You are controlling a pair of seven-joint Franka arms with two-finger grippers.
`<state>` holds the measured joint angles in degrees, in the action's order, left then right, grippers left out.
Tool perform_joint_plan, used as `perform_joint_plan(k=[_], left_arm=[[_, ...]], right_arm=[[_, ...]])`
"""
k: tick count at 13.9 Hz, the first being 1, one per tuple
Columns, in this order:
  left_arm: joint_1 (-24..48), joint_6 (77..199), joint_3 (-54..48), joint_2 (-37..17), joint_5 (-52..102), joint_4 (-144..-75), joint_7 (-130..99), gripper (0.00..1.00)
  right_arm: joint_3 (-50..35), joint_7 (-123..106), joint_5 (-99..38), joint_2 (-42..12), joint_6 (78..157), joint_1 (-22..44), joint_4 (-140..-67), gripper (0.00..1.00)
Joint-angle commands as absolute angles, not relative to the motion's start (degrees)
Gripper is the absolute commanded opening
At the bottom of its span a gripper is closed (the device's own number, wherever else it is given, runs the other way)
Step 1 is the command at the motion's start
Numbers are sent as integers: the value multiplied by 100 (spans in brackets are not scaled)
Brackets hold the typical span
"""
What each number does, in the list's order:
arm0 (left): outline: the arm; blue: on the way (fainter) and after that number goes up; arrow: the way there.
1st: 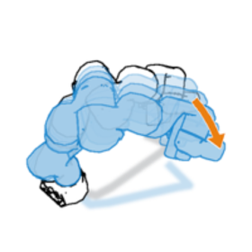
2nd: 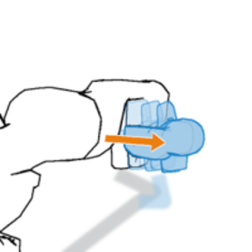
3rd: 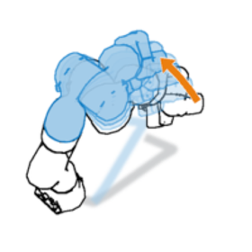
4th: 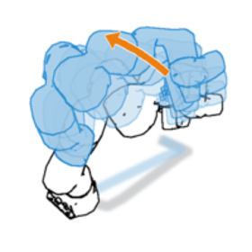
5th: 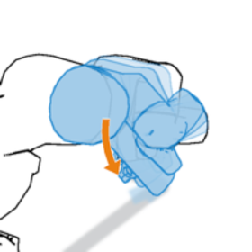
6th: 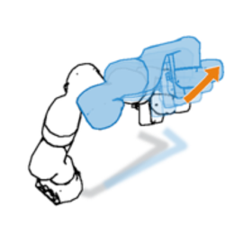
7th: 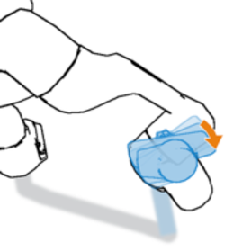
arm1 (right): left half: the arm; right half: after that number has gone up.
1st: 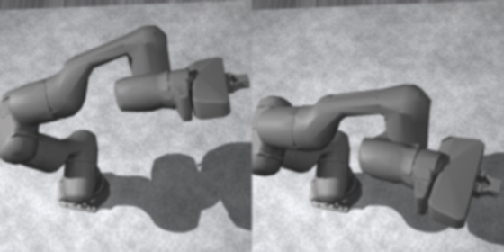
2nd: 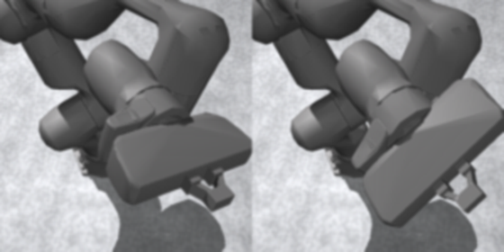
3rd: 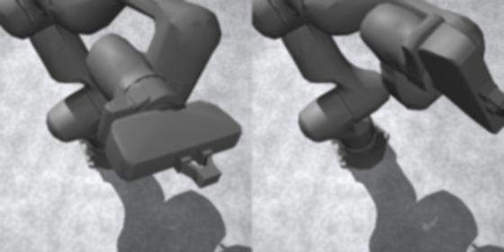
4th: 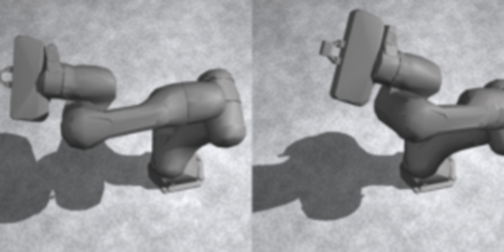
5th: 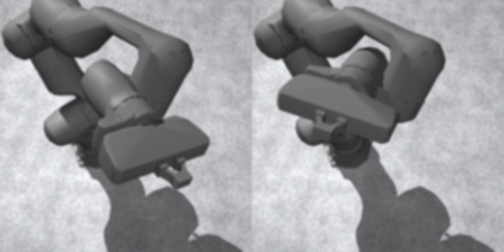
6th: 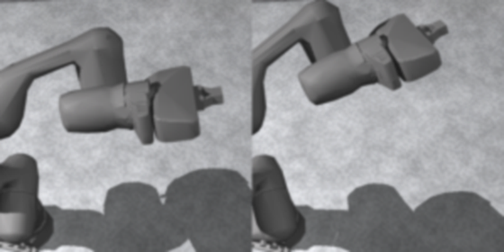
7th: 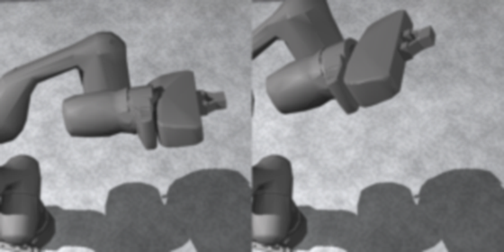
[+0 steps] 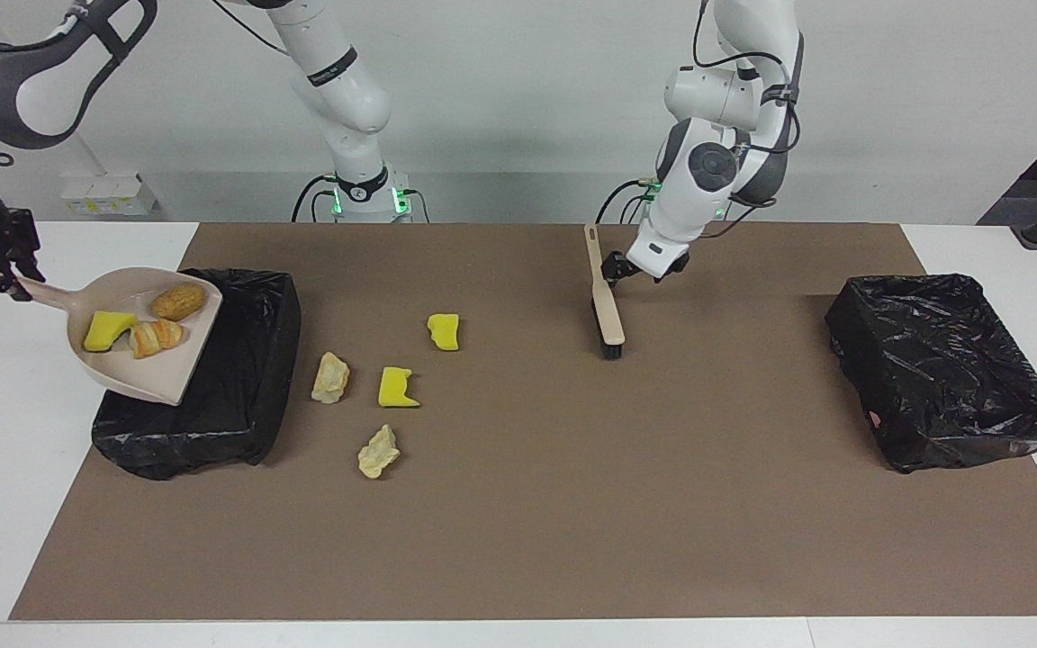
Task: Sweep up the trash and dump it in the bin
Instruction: 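Tip the dustpan over the bin with the right gripper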
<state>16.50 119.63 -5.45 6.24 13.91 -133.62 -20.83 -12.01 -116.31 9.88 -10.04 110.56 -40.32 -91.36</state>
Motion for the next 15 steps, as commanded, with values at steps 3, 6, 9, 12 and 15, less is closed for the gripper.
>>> perform_joint_plan(k=[3, 6, 9, 12, 15], left_arm=[[-119, 11173, -589, 940, 1371, -13026, -39, 100], [-702, 10872, -589, 940, 924, -12675, 781, 100], [-817, 10101, -598, 870, 572, -11728, 809, 100], [-809, 9328, -589, 879, 379, -10875, 756, 100], [-817, 8738, -580, 896, 264, -10162, 738, 100]], right_arm=[[-1283, -10716, 2344, -642, 11566, -3719, -9800, 0], [-1283, -10232, 3003, -677, 11611, -3359, -9800, 0], [-1283, -9714, 3637, -642, 11427, -2902, -9853, 0], [-1283, -8898, 4532, -572, 10725, -2121, -9853, 0], [-1283, -8194, 5201, -510, 10153, -1496, -9853, 0]])
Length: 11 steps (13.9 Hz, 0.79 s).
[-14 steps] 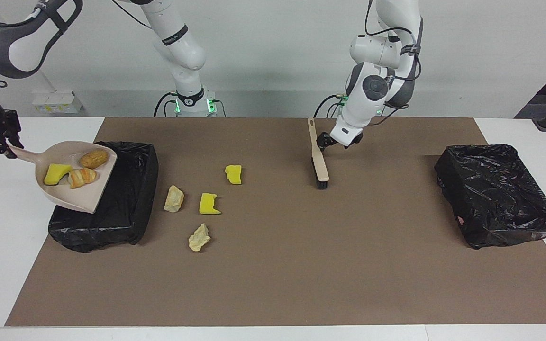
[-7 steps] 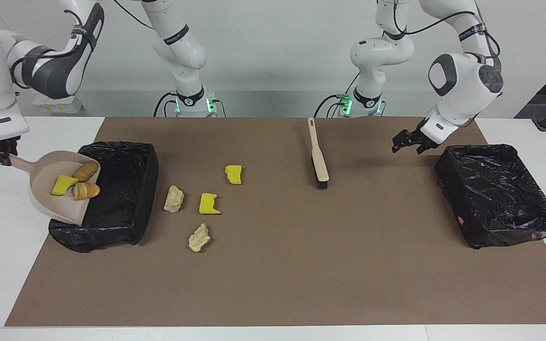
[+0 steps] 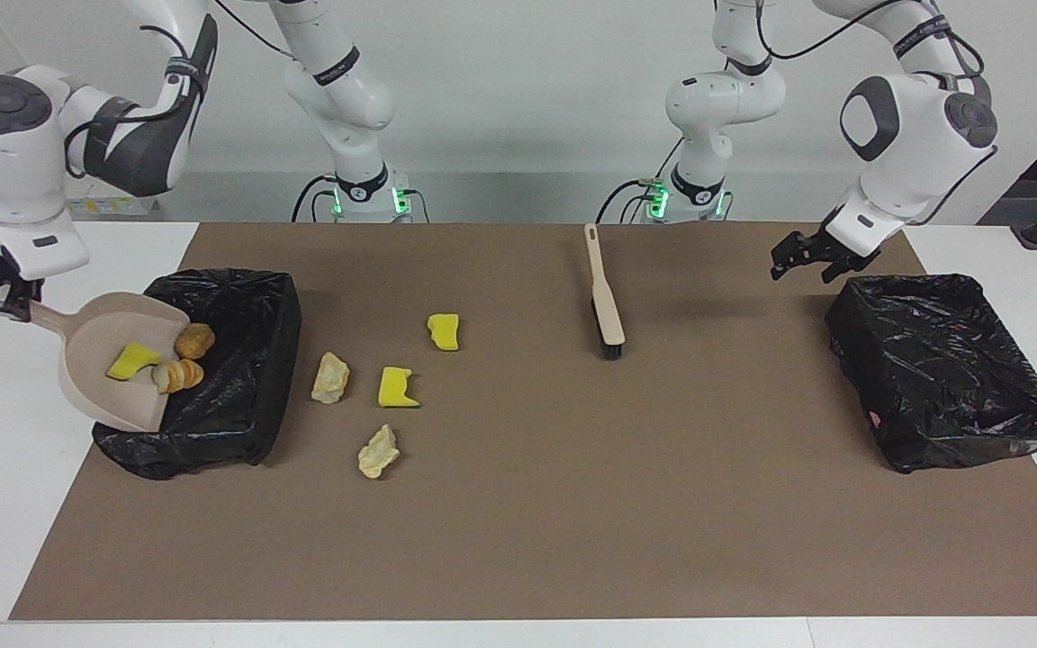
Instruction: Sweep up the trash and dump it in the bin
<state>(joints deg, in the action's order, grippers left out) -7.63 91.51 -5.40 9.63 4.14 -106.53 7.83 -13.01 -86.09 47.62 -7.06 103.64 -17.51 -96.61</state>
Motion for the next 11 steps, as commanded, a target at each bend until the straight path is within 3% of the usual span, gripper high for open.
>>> perform_joint_plan(k=[1, 6, 11], left_arm=[[-817, 8562, -589, 879, 194, -9899, 747, 100], [-826, 7665, -598, 660, 132, -8887, 738, 100], [-817, 7936, -606, 589, 184, -8859, 721, 100]], right_arm=[[-1283, -8000, 5421, -492, 9986, -1320, -9853, 0], [-1274, -7752, 6037, -439, 9344, -739, -9800, 0], [-1336, -7664, 6407, -396, 8878, -475, -9756, 0]])
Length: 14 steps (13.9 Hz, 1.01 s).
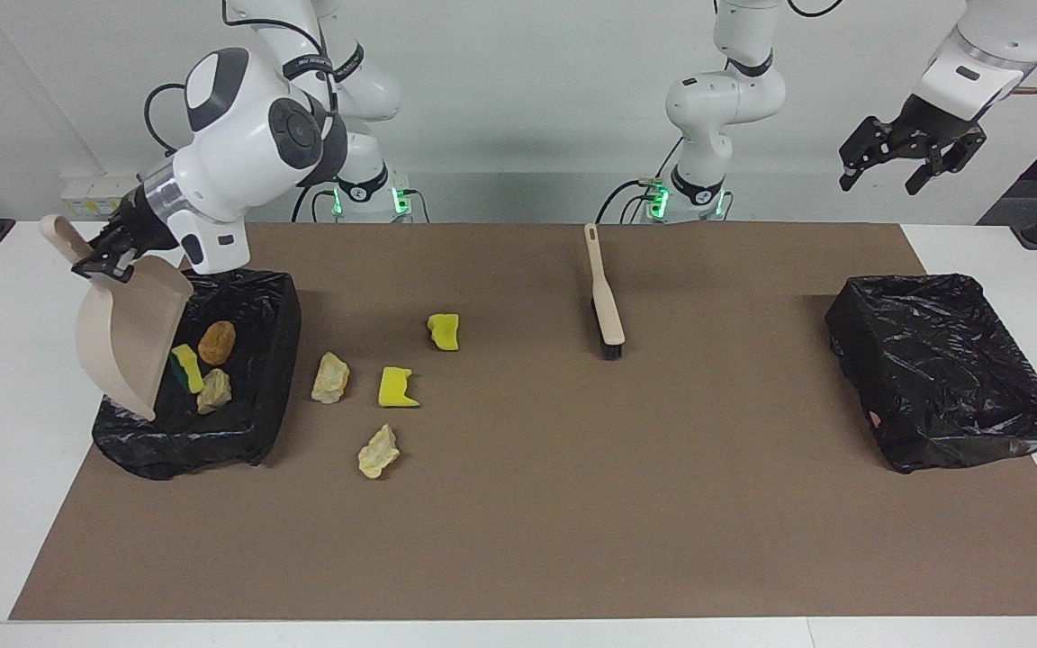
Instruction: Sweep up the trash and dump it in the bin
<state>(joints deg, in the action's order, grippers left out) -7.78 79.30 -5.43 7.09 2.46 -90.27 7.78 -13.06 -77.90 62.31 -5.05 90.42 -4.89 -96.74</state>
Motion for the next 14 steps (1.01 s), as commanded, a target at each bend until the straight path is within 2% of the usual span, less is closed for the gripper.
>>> perform_joint_plan(k=[1, 5, 8, 14], left_arm=[[-800, 7989, -598, 667, 141, -8938, 721, 100], [-782, 8033, -589, 704, 237, -9044, 363, 100], [-694, 8130, -633, 729, 246, -9053, 167, 100], [-782, 8043, -624, 878, 211, -9289, 396, 100]], right_arm=[[-1336, -7586, 6372, -352, 8851, -475, -9799, 0], [-1345, -7436, 6434, -360, 8807, -405, -9730, 0], [-1353, -7252, 6180, -413, 8807, -360, -9318, 0], [-1362, -5391, 4073, -536, 8982, -334, -9027, 0]])
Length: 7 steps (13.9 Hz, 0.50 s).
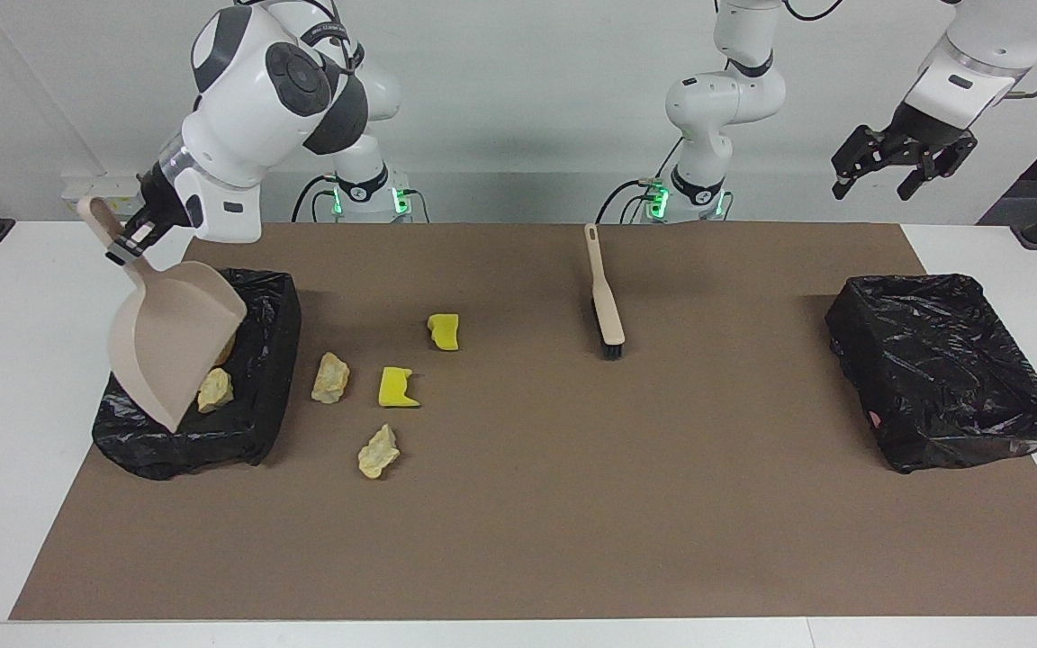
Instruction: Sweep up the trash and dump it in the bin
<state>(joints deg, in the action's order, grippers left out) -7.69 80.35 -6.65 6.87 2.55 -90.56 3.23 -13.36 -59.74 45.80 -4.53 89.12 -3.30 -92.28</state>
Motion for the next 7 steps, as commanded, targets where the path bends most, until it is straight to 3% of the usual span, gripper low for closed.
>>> perform_joint_plan(k=[1, 7], left_arm=[[-782, 8051, -624, 861, 211, -9264, 369, 100], [-800, 8103, -589, 844, 149, -9255, 369, 100]], right_arm=[[-1362, -4996, 3704, -641, 9052, -308, -8905, 0], [-1362, -1754, 2788, -1606, 9763, 508, -8211, 0]])
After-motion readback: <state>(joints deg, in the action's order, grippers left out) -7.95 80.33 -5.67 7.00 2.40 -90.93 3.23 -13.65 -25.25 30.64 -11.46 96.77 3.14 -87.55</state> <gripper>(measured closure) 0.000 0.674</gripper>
